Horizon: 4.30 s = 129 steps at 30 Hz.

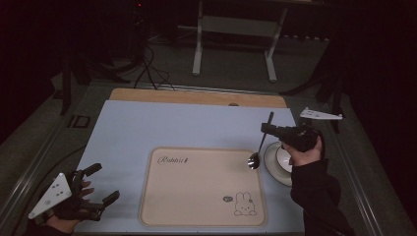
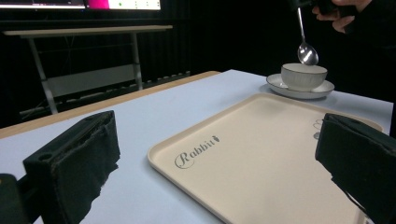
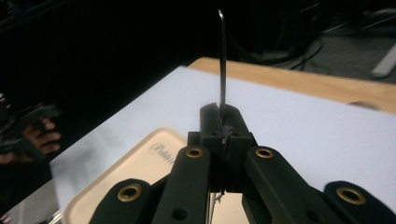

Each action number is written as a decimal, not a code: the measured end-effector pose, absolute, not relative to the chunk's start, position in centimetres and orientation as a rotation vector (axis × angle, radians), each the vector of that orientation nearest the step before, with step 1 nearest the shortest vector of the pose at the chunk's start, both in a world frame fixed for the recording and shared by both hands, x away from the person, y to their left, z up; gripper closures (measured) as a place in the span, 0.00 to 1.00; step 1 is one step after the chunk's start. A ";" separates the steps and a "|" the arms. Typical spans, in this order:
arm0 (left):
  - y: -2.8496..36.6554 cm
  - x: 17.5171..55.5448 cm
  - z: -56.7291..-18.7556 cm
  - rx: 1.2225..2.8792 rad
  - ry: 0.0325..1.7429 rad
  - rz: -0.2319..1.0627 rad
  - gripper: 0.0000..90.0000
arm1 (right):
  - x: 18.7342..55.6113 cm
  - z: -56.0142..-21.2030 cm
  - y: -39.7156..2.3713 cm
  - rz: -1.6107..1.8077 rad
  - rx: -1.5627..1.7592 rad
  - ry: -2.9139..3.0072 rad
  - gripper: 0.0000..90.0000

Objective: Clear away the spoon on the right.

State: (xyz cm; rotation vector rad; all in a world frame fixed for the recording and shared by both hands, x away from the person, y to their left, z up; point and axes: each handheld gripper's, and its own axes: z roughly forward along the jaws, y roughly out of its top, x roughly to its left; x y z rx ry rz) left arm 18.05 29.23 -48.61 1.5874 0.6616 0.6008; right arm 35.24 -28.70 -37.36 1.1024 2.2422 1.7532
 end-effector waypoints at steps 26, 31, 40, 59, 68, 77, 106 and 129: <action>29.2 18.1 -48.6 1.591 0.657 0.601 0.00 | 33.8 -45.1 -20.2 1.746 1.019 2.605 1.00; 29.2 18.1 -48.6 1.591 0.657 0.601 0.00 | 33.5 -46.7 -19.2 1.726 1.022 2.663 1.00; 29.2 18.1 -48.6 1.592 0.657 0.601 0.00 | 33.2 -48.9 -18.3 1.727 1.036 2.741 1.00; 29.2 18.1 -48.7 1.593 0.658 0.595 0.00 | 34.6 -51.5 -19.2 1.533 1.258 2.686 0.91; 29.2 18.1 -48.7 1.592 0.658 0.589 0.00 | 34.6 -52.8 -19.0 1.414 1.326 2.663 0.92; 29.2 18.1 -48.7 1.592 0.658 0.586 0.00 | 34.7 -53.3 -19.5 1.376 1.381 2.602 0.91; 29.1 18.1 -48.6 1.595 0.650 0.585 0.00 | 32.3 -51.6 -21.1 1.263 1.349 2.574 1.00; 28.7 18.6 -48.6 1.601 0.631 0.576 0.00 | 27.0 -52.5 -25.7 1.189 1.484 2.662 1.00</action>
